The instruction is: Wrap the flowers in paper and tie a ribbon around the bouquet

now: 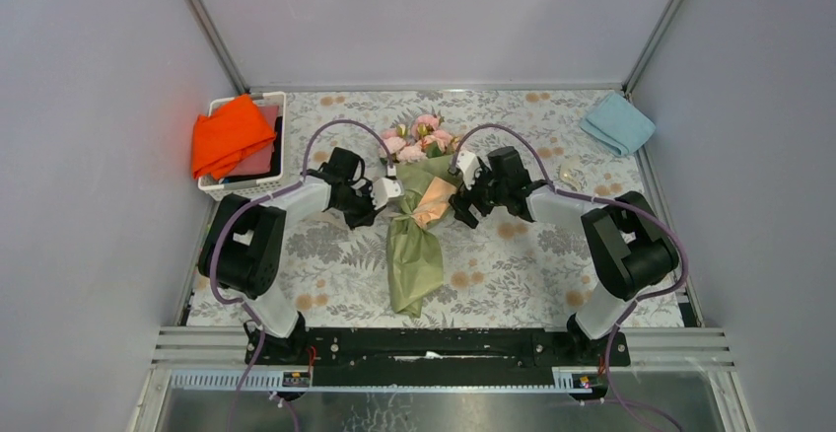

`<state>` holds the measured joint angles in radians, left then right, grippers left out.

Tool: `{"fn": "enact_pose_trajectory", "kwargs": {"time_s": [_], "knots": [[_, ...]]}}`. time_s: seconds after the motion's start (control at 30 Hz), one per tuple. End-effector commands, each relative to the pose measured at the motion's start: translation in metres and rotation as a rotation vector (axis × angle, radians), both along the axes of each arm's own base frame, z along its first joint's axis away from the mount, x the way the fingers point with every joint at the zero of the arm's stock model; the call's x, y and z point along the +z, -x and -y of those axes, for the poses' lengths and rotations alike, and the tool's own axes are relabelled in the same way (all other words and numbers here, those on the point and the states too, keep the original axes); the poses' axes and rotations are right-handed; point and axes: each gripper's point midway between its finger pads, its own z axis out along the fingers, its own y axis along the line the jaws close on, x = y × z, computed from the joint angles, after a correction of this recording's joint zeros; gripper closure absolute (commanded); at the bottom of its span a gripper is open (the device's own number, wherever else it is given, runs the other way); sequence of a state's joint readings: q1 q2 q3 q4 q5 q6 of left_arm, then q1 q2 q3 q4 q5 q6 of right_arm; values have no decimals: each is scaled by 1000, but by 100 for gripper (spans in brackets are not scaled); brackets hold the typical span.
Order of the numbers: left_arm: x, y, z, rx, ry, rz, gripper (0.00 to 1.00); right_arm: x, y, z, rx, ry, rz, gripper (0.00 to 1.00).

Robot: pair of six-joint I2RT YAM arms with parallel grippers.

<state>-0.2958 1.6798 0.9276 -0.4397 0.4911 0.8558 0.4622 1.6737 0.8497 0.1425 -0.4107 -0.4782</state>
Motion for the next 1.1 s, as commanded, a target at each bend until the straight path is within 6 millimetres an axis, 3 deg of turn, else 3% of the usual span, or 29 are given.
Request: {"fn": "enact_pose_trajectory", "kwargs": {"time_s": [0.0,0.13,0.23,0.33,0.5,0.57,0.7,0.77,0.83,1.0,1.07], "knots": [[13,-5,12,-9,61,30,100,6,-18,-10,5,82,59,10],[25,-2,14,17,90,14,100,3,-16,-12,3,90,29,15],[35,-10,7,111,109,22,100,6,-13,-15,-13,83,19,18],[41,-6,2,137,148,13,100,10,-9,-22,-53,50,1,26],[45,12,2,105,172,3,100,12,-8,-34,-153,-94,-22,47],[48,14,-1,113,176,7,100,5,-12,-30,-207,-97,-31,61],[52,14,-7,137,194,0,100,-2,-12,-30,-246,-118,-46,78],[52,10,-14,170,187,5,100,-2,-15,-21,-312,-109,-33,92],[53,0,-23,237,180,16,100,7,-21,-7,-393,-109,-2,98],[47,-11,-42,356,135,27,100,22,-29,38,-623,-218,-32,100],[39,-9,-50,375,109,29,100,19,-27,60,-713,-258,-76,100]]}}
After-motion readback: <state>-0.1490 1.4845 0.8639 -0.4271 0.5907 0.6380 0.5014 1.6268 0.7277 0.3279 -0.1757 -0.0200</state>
